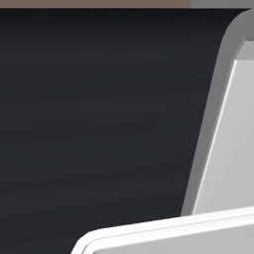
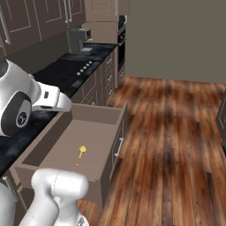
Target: Organize the utensils by type. Pick up the wooden spoons from the counter and place them in the open cabinet. Then pick up the metallic utensils from the counter and place them in the open drawer.
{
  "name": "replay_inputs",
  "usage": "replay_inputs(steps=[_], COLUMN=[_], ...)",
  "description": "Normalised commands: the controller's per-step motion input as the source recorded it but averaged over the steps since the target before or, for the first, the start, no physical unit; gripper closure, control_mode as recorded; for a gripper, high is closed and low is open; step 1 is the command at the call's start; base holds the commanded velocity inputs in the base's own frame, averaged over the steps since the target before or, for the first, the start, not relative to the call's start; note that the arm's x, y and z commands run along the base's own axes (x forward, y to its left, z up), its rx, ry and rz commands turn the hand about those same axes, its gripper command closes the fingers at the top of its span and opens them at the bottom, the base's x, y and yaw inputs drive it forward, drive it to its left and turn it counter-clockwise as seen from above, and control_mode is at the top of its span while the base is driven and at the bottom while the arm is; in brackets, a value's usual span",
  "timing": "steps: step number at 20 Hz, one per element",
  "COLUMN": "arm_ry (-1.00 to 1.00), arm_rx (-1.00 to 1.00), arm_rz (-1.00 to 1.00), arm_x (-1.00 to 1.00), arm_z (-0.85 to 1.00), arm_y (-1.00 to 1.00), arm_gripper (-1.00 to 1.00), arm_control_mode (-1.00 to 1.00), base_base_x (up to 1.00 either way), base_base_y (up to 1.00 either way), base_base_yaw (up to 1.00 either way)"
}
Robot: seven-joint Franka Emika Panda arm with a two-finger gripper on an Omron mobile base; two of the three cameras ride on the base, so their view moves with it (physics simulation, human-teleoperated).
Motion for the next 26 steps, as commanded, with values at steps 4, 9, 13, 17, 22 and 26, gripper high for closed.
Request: replay_inputs(steps=[4,9,13,17,22,26], arm_ry=[-0.13,-0.01,0.0,0.06,0.0,0.0], arm_rx=[0.0,0.0,0.0,0.0,0.0,0.0], arm_rz=[0.0,0.0,0.0,0.0,0.0,0.0], arm_x=[-0.16,-0.2,-0.23,-0.01,0.0,0.0], arm_z=[0.0,0.08,0.03,0.0,0.0,0.0], arm_y=[-0.02,-0.06,-0.14,-0.12,-0.01,0.0], arm_gripper=[-1.0,-1.0,-1.0,-1.0,-1.0,-1.0], arm_control_mode=[-1.0,-1.0,-1.0,-1.0,1.0,1.0], base_base_x=[0.0,0.0,0.0,0.0,0.0,-0.33], base_base_y=[0.0,0.0,0.0,0.0,-0.05,-0.29], base_base_yaw=[0.0,0.0,0.0,0.0,0.0,-0.04])
